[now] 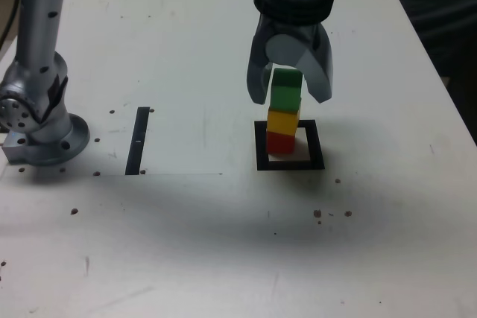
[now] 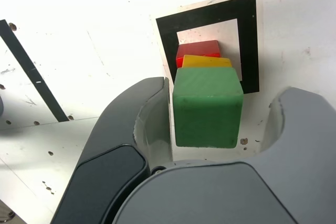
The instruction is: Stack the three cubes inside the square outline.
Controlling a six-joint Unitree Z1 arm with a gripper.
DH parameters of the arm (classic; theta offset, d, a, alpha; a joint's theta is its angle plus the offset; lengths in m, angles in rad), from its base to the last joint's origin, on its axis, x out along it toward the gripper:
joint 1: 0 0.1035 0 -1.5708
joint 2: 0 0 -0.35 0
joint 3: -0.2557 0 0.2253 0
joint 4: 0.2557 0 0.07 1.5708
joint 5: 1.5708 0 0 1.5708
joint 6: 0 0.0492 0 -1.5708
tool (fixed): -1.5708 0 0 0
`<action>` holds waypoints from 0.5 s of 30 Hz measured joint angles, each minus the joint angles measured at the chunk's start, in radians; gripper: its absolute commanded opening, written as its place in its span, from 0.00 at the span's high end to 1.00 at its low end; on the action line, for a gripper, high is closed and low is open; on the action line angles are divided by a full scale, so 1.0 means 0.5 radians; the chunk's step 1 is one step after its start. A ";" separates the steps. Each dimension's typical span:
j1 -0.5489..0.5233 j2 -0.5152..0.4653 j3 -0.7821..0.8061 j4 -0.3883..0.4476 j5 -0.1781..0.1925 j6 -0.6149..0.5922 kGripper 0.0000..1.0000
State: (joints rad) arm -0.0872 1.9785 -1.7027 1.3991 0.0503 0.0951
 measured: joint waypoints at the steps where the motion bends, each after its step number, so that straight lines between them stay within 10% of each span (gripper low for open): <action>1: 0.000 -0.015 0.005 0.000 0.003 0.000 0.01; 15: 0.000 -0.445 0.241 0.055 0.114 -0.041 0.01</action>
State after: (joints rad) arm -0.0872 1.7559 -1.5820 1.4264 0.1072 0.0746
